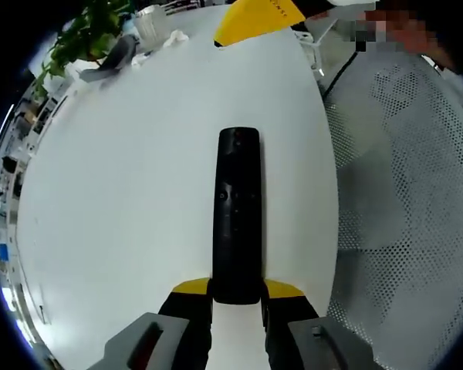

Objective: Press the specified remote control buttons in sequence, fully releasing each button before pressing the next.

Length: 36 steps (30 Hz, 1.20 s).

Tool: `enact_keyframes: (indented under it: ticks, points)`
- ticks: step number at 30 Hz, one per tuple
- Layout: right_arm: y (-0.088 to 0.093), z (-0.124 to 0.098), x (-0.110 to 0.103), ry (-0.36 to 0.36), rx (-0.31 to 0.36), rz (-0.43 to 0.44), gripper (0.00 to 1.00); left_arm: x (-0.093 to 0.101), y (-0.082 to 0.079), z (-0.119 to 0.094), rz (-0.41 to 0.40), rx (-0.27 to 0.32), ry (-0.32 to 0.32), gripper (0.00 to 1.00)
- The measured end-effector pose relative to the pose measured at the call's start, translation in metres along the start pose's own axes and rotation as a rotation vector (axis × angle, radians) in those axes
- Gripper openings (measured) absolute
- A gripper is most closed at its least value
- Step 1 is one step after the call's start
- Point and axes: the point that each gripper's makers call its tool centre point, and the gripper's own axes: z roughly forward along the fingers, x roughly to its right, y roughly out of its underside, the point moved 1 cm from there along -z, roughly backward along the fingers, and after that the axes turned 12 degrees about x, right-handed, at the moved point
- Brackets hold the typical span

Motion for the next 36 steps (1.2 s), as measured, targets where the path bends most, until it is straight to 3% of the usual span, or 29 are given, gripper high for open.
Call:
enact_keyframes:
  ticks: [3,6,10,13,16,36]
  points:
    - [0.006,0.0,0.003,0.027,0.026,0.004,0.0,0.004,0.0,0.0,-0.001,0.011,-0.001,0.23]
    - [0.02,0.001,0.002,0.021,-0.026,0.013,0.0,0.008,0.0,0.0,-0.006,0.027,-0.003,0.23]
    - [0.016,0.002,-0.004,0.003,-0.019,-0.025,0.0,0.014,-0.001,0.0,-0.005,0.044,-0.003,0.23]
    - [0.029,0.003,-0.01,-0.029,-0.093,0.019,0.0,0.016,-0.001,0.001,-0.003,0.051,0.0,0.23]
    - [0.045,0.003,-0.008,-0.015,-0.186,0.039,0.0,0.018,-0.001,0.001,-0.019,0.065,-0.005,0.24]
    - [0.074,0.0,-0.016,-0.052,-0.345,0.105,0.0,0.036,-0.003,0.001,-0.034,0.121,-0.003,0.24]
